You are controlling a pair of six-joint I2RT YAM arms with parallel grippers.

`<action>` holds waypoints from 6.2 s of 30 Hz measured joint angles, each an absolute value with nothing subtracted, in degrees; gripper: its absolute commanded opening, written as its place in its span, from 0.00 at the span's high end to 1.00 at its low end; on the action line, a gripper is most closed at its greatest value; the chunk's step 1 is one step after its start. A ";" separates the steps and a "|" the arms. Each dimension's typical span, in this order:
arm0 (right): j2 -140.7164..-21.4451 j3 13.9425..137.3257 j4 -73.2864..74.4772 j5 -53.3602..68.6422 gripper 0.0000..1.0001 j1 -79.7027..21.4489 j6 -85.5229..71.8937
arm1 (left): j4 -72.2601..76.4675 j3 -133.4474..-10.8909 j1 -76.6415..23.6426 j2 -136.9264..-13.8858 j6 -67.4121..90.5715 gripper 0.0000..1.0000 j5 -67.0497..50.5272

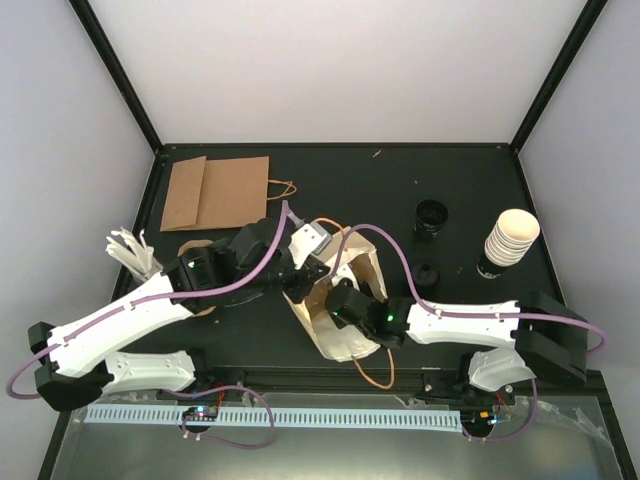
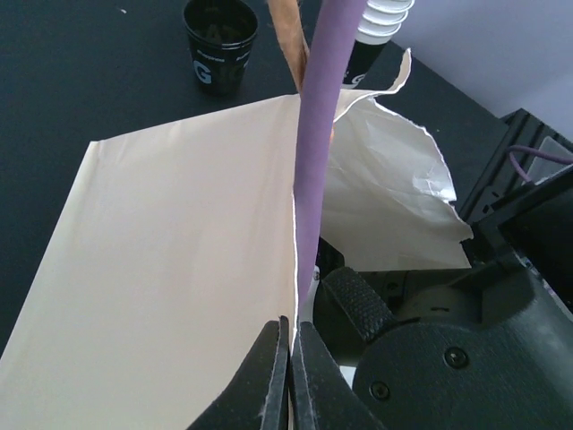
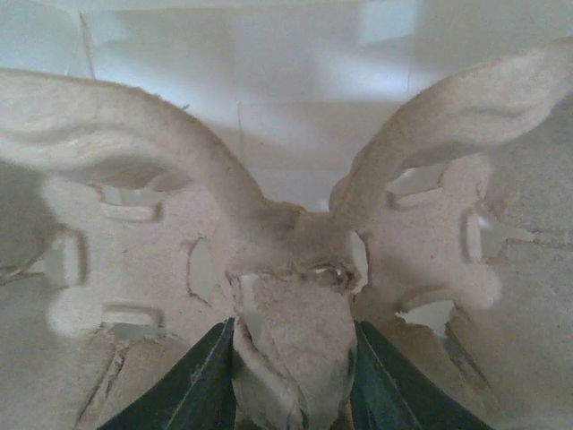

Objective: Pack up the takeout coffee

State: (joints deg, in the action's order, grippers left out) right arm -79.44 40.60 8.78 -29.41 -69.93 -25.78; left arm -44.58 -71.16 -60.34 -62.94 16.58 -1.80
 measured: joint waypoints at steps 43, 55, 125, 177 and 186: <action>-89.60 63.18 55.42 3.07 0.68 -64.73 -15.07 | -39.38 -61.67 -38.98 -61.78 34.83 0.98 -31.70; -95.77 59.00 47.62 5.80 0.68 -64.73 -15.07 | -41.43 -62.41 -38.59 -62.39 30.52 0.99 -29.98; -78.00 77.01 64.38 -8.73 0.00 -64.88 -15.46 | -41.85 -73.49 -39.13 -63.16 22.22 0.98 -29.82; -74.63 85.56 60.20 -16.95 0.04 -64.79 -19.03 | -55.94 -77.32 -49.60 -65.89 6.00 0.98 -1.69; -60.97 84.14 52.58 -23.79 0.01 -64.79 -22.79 | -56.14 -77.32 -49.60 -64.47 4.49 0.98 0.19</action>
State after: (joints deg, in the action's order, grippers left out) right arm -60.97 84.14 52.58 -23.79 -64.79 -22.79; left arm -56.14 -77.32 -49.60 -64.47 4.49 0.19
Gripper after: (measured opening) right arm 0.983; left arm 0.016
